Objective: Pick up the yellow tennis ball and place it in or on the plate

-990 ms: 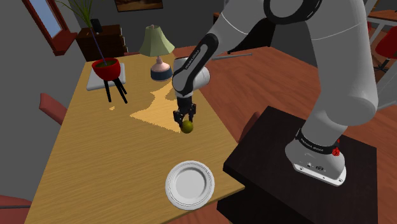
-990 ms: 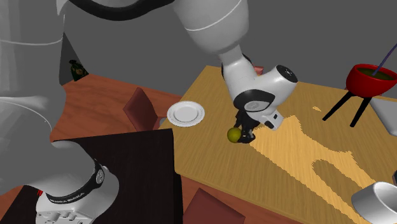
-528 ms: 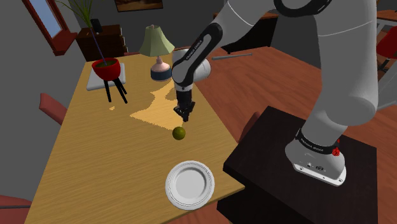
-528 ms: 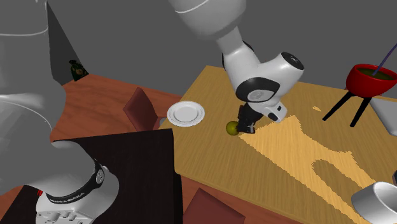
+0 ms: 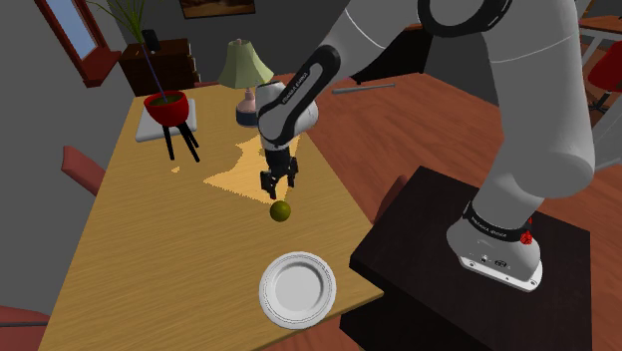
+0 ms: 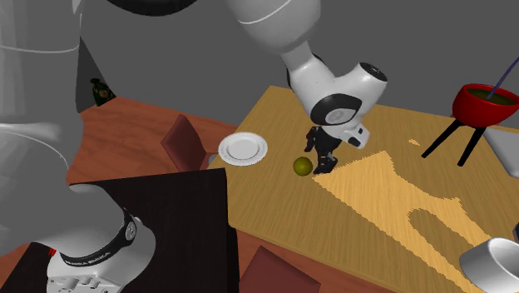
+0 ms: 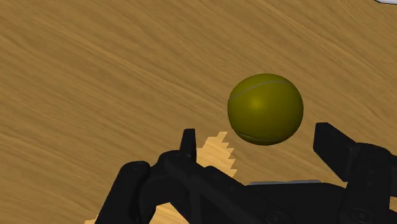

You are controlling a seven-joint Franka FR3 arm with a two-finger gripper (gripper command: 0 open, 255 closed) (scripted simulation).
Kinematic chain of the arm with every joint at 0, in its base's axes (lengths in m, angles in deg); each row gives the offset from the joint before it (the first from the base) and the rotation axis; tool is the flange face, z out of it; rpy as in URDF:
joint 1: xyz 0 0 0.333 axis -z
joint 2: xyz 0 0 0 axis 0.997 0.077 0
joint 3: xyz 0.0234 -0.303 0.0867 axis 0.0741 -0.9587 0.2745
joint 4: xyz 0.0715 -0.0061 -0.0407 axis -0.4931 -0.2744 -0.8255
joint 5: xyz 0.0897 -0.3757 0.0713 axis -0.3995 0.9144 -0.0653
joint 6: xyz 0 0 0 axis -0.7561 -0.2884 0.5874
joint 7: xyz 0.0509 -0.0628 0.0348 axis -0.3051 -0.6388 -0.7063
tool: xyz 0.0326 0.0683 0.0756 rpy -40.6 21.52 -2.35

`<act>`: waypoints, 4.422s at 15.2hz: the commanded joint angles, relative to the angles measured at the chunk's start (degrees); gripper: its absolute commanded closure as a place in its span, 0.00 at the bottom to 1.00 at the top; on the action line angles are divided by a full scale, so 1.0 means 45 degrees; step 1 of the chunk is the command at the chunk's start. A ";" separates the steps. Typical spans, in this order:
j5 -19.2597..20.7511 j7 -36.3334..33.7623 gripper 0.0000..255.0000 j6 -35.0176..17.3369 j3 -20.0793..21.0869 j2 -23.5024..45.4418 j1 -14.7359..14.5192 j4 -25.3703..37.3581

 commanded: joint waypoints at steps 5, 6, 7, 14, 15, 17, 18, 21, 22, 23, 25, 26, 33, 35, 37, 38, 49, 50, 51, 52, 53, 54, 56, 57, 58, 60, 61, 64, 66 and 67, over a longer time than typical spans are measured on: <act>0.0809 0.0066 0.00 -0.0288 0.0009 0.1369 -0.0771 0.1018; 0.0813 0.0063 0.00 -0.0412 0.0005 0.1488 -0.0792 0.1015; 0.0818 0.0061 0.00 -0.0535 0.0001 0.1610 -0.0813 0.1014; 0.0829 0.0054 0.00 -0.0846 -0.0009 0.1929 -0.0869 0.1027; 0.0829 0.0054 0.00 -0.0846 -0.0009 0.1929 -0.0869 0.1027; 0.0828 0.0053 0.00 -0.0843 -0.0009 0.1928 -0.0869 0.1027; 0.0828 0.0053 1.00 -0.0843 -0.0009 0.1928 -0.0869 0.1027; 0.0828 0.0054 1.00 -0.0844 -0.0009 0.1928 -0.0869 0.1027; 0.0828 0.0054 1.00 -0.0844 -0.0009 0.1928 -0.0869 0.1027; 0.0828 0.0054 1.00 -0.0844 -0.0009 0.1928 -0.0868 0.1026; 0.0828 0.0054 1.00 -0.0844 -0.0009 0.1928 -0.0868 0.1026; 0.0828 0.0055 1.00 -0.0845 -0.0009 0.1927 -0.0867 0.1025; 0.0777 -0.0014 1.00 -0.0221 0.0053 0.1063 -0.0807 0.0792; 0.0760 -0.0037 1.00 -0.0001 0.0073 0.0785 -0.0787 0.0736; 0.0743 -0.0059 1.00 0.0225 0.0092 0.0512 -0.0767 0.0692; 0.0734 -0.0071 1.00 0.0340 0.0101 0.0378 -0.0757 0.0674; 0.0457 -0.0878 1.00 0.0356 0.0523 -0.1343 -0.1252 -0.0889; 0.0398 -0.1073 1.00 0.0178 0.0621 -0.1540 -0.1399 -0.1227; 0.0340 -0.1272 1.00 0.0006 0.0724 -0.1728 -0.1547 -0.1550; 0.0280 -0.1476 1.00 -0.0161 0.0828 -0.1908 -0.1700 -0.1857; 0.0218 -0.1684 1.00 -0.0323 0.0935 -0.2080 -0.1857 -0.2150; 0.0157 -0.1898 1.00 -0.0480 0.1045 -0.2242 -0.2016 -0.2428; 0.0034 -0.2341 1.00 -0.0781 0.1272 -0.2542 -0.2344 -0.2940; -0.0027 -0.2571 1.00 -0.0925 0.1388 -0.2679 -0.2514 -0.3174; -0.0087 -0.2806 1.00 -0.1064 0.1507 -0.2806 -0.2687 -0.3393; -0.0203 -0.3293 1.00 -0.1330 0.1747 -0.3035 -0.3045 -0.3789; -0.0256 -0.3547 1.00 -0.1457 0.1870 -0.3136 -0.3227 -0.3964; -0.0394 -0.4347 1.00 -0.1816 0.2245 -0.3381 -0.3795 -0.4405; -0.0381 -0.4513 1.00 -0.2039 0.2293 -0.3260 -0.3938 -0.4477; -0.0344 -0.4514 1.00 -0.2193 0.2270 -0.3099 -0.3959 -0.4475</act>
